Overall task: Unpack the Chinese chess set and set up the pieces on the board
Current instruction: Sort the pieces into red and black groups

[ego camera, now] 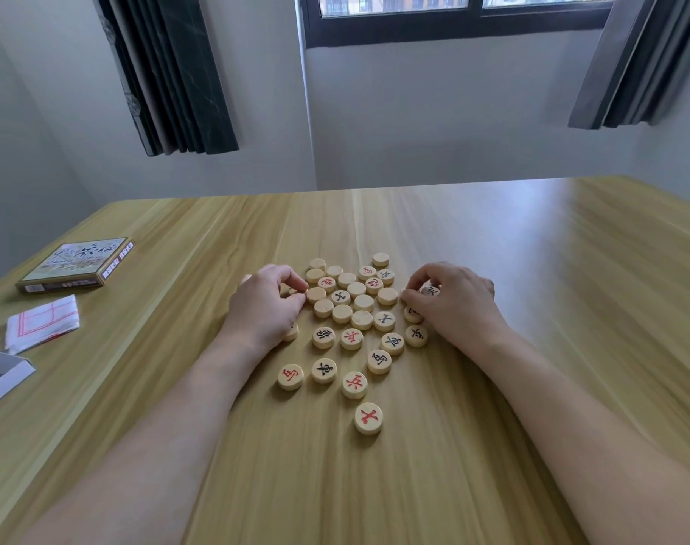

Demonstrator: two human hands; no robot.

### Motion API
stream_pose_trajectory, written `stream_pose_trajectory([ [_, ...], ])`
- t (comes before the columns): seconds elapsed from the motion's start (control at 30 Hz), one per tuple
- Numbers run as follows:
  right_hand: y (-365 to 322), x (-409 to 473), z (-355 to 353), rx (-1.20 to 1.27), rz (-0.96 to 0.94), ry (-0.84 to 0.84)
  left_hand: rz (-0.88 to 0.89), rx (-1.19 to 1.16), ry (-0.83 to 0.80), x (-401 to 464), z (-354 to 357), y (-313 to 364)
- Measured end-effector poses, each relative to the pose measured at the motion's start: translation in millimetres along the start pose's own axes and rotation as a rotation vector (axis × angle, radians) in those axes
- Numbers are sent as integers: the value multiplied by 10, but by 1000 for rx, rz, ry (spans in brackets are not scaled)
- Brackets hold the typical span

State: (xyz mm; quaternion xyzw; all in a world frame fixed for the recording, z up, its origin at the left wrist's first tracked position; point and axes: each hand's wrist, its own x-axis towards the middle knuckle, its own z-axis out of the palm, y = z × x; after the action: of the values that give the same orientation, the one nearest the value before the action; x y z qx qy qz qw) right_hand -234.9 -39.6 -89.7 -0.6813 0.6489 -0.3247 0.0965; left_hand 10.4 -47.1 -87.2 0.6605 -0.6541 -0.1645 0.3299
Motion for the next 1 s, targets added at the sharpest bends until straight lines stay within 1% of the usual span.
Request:
stream_pose_trajectory([
  [0.17, 0, -22, 0, 13, -37, 42, 8, 1, 6, 22, 35, -6],
  [0.3, -59, -45, -7, -63, -73, 116, -12, -45, 47, 29, 45, -28],
  [0.43, -48, -41, 2, -111, -56, 116, -17, 30, 52, 5, 51, 18],
  [0.47, -37, -37, 5, -121, -47, 117, -6, 22, 63, -3, 51, 28],
  [0.53, -25, -24, 10, -131, -33, 119, 16, -81, 72, -11, 28, 49],
  [0.63, -20, -13, 26, -135, -42, 119, 67, -161, 7, -48, -11, 64],
  [0.73, -50, -37, 27, -119, -89, 138, 105, -122, -76, -71, -4, 60],
  [0.8, -81, -59, 30, -112, -155, 104, 108, -49, -92, -57, 11, 72],
  [0.87, -114, -70, 44, -117, -197, 29, 109, 39, -77, -44, 22, 86],
  [1.0, -126, -61, 56, -117, -193, -25, 92, 33, -65, -32, 21, 80],
])
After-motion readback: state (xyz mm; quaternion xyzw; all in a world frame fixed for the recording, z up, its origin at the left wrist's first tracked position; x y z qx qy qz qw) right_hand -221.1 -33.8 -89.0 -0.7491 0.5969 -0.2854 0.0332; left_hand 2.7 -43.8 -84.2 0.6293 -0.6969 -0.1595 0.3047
